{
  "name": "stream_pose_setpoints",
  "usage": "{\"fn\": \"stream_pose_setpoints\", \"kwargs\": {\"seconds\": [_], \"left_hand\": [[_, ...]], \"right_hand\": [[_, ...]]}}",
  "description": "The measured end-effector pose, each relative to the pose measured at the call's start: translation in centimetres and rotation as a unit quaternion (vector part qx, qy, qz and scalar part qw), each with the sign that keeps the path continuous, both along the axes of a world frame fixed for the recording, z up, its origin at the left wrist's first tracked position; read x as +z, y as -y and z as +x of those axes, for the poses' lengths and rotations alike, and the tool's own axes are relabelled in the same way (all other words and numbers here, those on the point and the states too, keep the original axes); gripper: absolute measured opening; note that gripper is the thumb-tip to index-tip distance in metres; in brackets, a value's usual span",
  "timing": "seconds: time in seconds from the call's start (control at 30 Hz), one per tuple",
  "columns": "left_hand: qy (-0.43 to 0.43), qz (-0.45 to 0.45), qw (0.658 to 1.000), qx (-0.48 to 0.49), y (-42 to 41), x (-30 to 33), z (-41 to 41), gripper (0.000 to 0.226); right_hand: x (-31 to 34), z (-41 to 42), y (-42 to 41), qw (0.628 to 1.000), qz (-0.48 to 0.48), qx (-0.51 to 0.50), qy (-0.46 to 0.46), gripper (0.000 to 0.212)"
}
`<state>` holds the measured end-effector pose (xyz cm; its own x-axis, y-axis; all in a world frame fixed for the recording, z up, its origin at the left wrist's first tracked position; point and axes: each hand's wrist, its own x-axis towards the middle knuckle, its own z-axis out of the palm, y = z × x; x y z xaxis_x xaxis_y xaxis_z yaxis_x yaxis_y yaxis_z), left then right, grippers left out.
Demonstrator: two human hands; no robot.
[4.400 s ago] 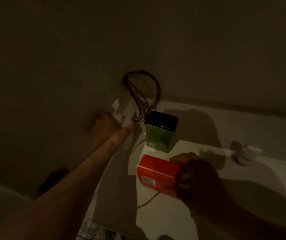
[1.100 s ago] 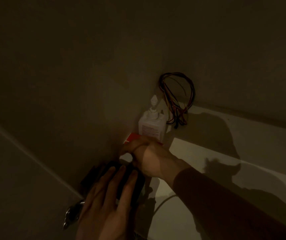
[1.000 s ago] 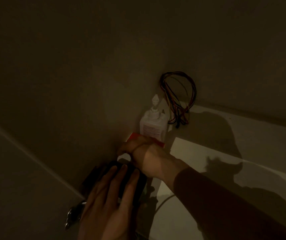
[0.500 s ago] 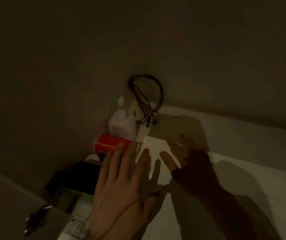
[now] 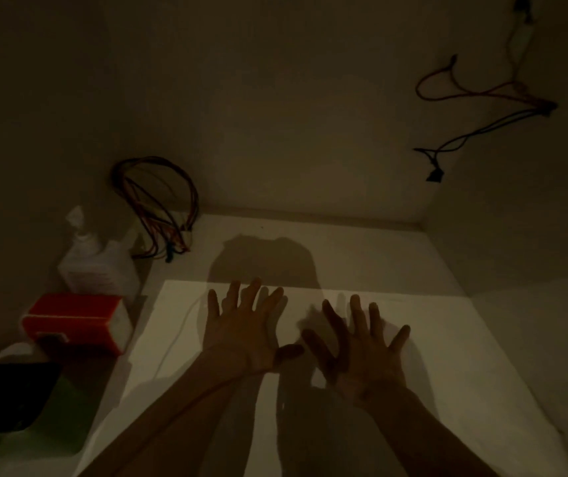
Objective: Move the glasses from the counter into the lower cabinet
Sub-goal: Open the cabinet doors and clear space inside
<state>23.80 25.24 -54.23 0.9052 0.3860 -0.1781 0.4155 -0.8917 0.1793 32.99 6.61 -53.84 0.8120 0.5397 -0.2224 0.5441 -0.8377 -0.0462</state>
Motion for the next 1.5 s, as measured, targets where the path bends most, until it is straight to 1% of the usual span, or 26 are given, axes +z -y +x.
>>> {"fn": "stream_pose_setpoints", "kwargs": {"seconds": [0.13,0.27,0.5,0.6,0.7,0.87,0.97,1.07,1.17,1.23,1.3,1.33,1.43,1.5], "left_hand": [[-0.012,-0.003,1.0,-0.001,1.0,-0.3,0.9,0.116],[-0.004,-0.009,1.0,0.011,1.0,-0.8,0.7,0.117],[0.001,0.003,1.0,0.026,1.0,-1.3,0.4,0.117],[0.002,0.008,1.0,0.024,1.0,-1.5,0.3,0.117],[-0.003,0.005,1.0,0.03,1.0,-1.8,0.3,0.118],[-0.031,0.003,0.999,0.039,1.7,-2.1,0.0,0.116],[-0.051,-0.009,0.998,0.045,2.5,-1.7,-1.3,0.117],[-0.071,-0.025,0.996,0.046,4.3,0.1,-3.8,0.124],[-0.112,-0.04,0.992,0.051,6.4,2.8,-6.7,0.13],[-0.13,-0.041,0.989,0.052,7.8,4.8,-8.4,0.128],[-0.131,-0.042,0.99,0.044,9.4,6.8,-10.3,0.121],[-0.132,-0.05,0.989,0.042,10.4,8.0,-11.5,0.12],[-0.156,-0.075,0.984,0.043,12.7,10.9,-14.7,0.121],[-0.196,-0.075,0.977,0.033,14.5,13.6,-16.4,0.117]], "right_hand": [[0.2,0.4,-0.1,1.0,0.0,-0.007,-0.006,0.088],[0.3,0.9,-0.7,1.0,0.01,-0.001,0.003,0.088],[-0.2,1.5,-1.1,1.0,0.016,0.008,0.005,0.1],[-0.3,1.7,-1.1,1.0,0.009,0.019,0.006,0.093],[-0.4,1.8,-1.1,0.999,-0.021,0.048,0.006,0.086],[-0.3,1.5,-1.1,0.999,0.005,0.01,-0.051,0.086],[-0.4,0.0,-0.1,0.999,0.01,0.002,-0.038,0.086],[0.2,-1.9,1.7,0.998,0.006,-0.005,-0.065,0.089],[1.9,-4.8,3.5,0.996,0.004,-0.008,-0.087,0.089],[3.5,-6.7,4.5,0.997,-0.01,0.007,-0.08,0.083],[5.8,-8.7,5.5,0.996,-0.016,0.017,-0.09,0.078],[7.3,-10.0,6.3,0.995,-0.017,0.021,-0.1,0.079],[11.4,-13.0,8.5,0.989,-0.028,0.017,-0.142,0.097],[14.6,-15.0,10.1,0.985,-0.043,0.009,-0.166,0.088]]}}
